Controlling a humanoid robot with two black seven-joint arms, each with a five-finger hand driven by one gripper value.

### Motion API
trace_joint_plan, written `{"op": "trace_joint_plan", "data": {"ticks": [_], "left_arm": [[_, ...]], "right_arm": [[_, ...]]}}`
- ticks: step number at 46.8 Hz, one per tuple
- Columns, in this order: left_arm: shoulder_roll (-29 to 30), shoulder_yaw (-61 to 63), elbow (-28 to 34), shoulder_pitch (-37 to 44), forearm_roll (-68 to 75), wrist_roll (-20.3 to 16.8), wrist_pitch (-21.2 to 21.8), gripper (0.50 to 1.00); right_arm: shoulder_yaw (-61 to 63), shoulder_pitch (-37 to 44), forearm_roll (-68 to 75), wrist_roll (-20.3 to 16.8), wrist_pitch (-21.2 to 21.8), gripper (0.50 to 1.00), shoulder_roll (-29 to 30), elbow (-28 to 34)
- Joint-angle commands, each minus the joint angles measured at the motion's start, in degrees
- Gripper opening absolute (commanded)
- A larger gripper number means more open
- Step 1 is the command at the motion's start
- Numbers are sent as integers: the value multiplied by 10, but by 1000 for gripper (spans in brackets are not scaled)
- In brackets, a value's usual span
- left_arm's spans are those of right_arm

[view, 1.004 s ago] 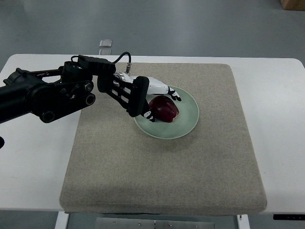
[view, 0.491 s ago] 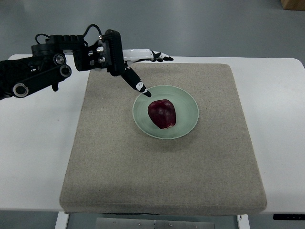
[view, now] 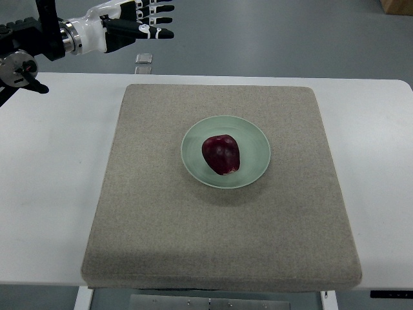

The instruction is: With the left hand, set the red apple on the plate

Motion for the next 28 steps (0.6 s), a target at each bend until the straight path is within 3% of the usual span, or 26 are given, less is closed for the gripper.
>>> {"op": "trace_joint_plan", "data": {"ticks": [1,10,22,28], "left_arm": [[1,-27,18,24,-90,6,-1,999],[-4,-82,28,70,-200,51,4,999],[1,-142,23,131,-252,64,14,999],[2,-145,25,136,-265,92,16,999]], "right_arm": [[0,0,-1,0,0,964,0,0],[0,0,-1,0,1,964,0,0],[1,0,0,0,0,964,0,0],[1,0,-1,0,0,964,0,0]]}}
